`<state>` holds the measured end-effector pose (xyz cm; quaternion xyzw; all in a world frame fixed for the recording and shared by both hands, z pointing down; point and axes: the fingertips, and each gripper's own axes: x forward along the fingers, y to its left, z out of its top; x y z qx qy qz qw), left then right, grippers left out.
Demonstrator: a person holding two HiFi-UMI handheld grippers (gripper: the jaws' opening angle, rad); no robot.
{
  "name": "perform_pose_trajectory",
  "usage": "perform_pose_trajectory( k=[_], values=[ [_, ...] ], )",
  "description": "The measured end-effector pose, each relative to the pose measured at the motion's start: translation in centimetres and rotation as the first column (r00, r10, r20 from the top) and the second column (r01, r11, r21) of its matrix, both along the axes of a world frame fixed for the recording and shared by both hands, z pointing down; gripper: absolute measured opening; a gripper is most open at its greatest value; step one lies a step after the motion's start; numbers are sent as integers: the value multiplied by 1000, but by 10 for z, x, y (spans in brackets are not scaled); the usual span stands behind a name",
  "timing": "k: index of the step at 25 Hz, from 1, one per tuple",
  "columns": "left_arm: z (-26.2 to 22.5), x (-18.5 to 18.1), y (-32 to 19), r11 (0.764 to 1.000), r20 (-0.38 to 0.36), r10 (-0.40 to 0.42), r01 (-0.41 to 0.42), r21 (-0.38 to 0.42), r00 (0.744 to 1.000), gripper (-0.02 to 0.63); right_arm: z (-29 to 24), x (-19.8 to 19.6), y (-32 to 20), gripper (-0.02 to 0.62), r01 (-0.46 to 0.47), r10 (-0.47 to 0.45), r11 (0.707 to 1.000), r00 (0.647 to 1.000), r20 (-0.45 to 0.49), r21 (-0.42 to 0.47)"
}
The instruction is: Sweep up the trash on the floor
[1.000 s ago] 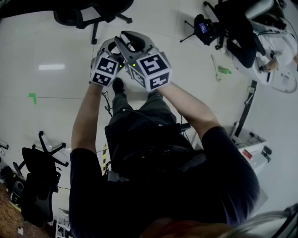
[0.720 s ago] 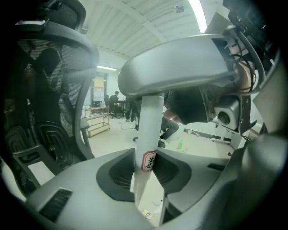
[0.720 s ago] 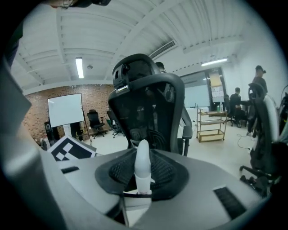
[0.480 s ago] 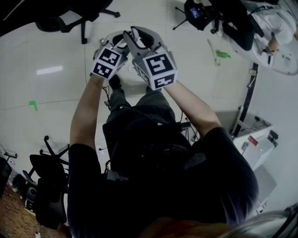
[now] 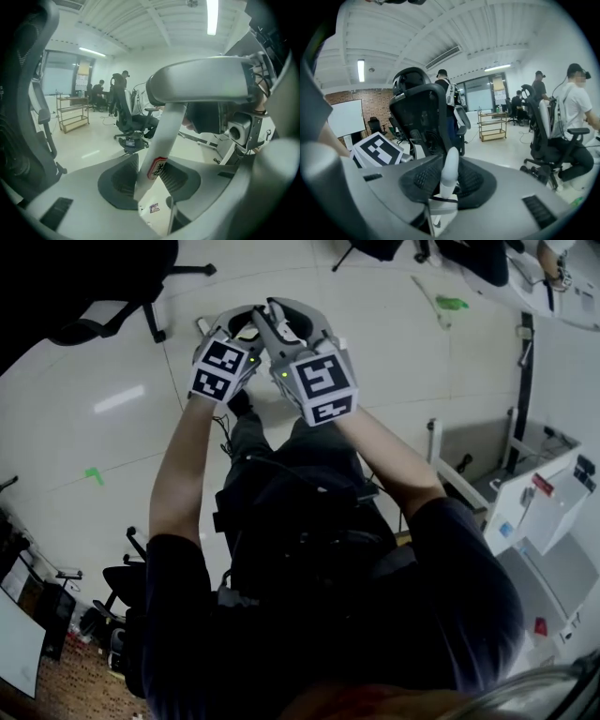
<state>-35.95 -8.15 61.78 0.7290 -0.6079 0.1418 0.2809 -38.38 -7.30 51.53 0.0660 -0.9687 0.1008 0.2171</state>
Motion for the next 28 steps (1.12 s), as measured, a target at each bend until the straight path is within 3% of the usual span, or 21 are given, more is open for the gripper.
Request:
perform_pose_trajectory(
  k=[7,13,28],
  values=[
    [13,57,-41,989,-35,143,-144,-35,989,133,14,56,-51,104,-133,133,991,991,-23,-32],
    [26,109,-73,975,-85,209,-214,-55,974,137,30,106,-87,104,-204,202,979,978,-45,-30],
    [44,215,-140,893,-120,420,-433,-121,900,136,50,207,-166,104,-335,332,941,941,-58,-45]
  ],
)
